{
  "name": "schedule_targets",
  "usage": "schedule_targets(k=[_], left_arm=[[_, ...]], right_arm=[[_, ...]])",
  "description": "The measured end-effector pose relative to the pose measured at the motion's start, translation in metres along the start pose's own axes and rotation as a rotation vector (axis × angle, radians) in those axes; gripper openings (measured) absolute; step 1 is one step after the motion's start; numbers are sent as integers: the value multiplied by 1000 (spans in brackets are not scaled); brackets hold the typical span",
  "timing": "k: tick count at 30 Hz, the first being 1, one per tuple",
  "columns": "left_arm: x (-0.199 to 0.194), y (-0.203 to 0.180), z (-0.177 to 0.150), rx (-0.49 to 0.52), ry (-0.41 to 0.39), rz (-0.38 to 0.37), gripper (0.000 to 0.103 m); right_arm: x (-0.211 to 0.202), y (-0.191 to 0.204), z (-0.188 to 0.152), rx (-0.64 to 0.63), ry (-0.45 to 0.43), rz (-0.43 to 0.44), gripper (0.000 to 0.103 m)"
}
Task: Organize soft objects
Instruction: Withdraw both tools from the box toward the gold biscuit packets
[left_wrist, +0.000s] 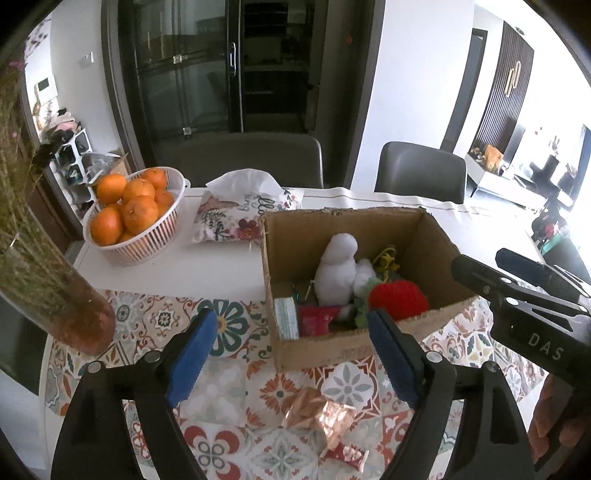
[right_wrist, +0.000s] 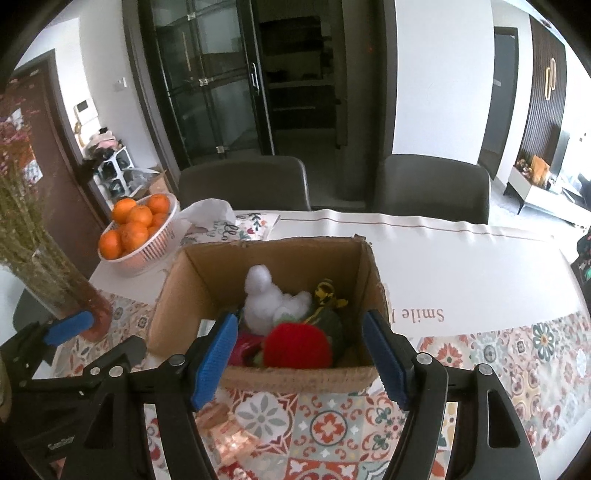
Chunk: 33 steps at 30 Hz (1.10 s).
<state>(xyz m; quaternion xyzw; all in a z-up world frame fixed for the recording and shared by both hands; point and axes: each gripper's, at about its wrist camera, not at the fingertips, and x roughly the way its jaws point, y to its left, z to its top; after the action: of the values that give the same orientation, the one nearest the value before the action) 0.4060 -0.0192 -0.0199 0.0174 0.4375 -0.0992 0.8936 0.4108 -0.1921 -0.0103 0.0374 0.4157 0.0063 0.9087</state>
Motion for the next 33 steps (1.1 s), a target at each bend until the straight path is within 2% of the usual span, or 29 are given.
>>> schedule_targets(k=[7,13,33], left_arm=[[-14,5,-22,-12,0,10,89],[-21,8,-43,-12,14,35,89],[-16,30,-110,-32,109,72,89]], right_arm=[[-20,9,-17,-12,-9,12,72],[-24,12,-35,5,18,28,72],[-8,34,-106,1,170,50,72]])
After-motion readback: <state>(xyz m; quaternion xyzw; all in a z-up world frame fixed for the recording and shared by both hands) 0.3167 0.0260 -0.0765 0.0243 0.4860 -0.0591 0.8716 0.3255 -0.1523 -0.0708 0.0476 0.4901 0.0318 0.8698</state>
